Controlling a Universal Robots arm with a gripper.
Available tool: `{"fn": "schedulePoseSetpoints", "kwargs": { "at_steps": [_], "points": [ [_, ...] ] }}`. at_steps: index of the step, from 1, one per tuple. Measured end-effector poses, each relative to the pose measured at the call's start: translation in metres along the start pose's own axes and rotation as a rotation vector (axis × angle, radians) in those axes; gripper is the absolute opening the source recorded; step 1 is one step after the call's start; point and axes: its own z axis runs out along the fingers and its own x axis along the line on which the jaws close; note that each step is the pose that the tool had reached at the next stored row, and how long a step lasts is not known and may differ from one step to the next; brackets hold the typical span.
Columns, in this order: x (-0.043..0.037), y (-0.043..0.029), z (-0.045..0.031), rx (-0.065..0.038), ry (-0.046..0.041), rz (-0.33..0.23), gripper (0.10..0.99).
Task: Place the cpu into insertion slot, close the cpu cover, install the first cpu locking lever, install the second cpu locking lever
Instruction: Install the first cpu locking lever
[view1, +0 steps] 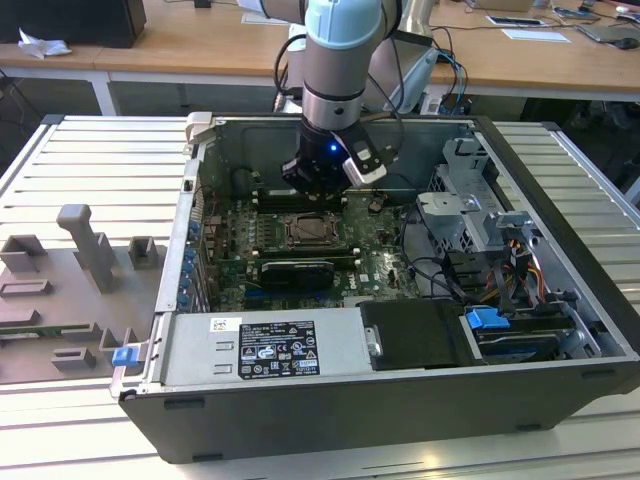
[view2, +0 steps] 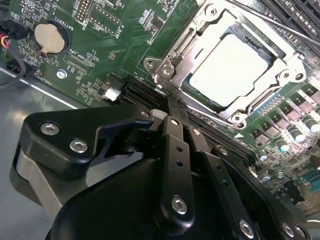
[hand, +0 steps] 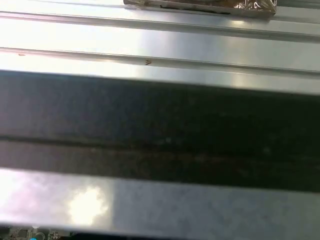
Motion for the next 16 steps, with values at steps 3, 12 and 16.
{"fn": "schedulePoseSetpoints", "kwargs": {
  "at_steps": [3,12,16],
  "points": [
    [0.0000,-0.0002,0.0008,0.013,0.0012,0.000,0.106],
    [0.0000,-0.0004,0.0030,0.020,0.0017,0.000,0.106],
    [0.0001,-0.0004,0.0036,0.018,0.0015,0.000,0.106]
  ]
}}
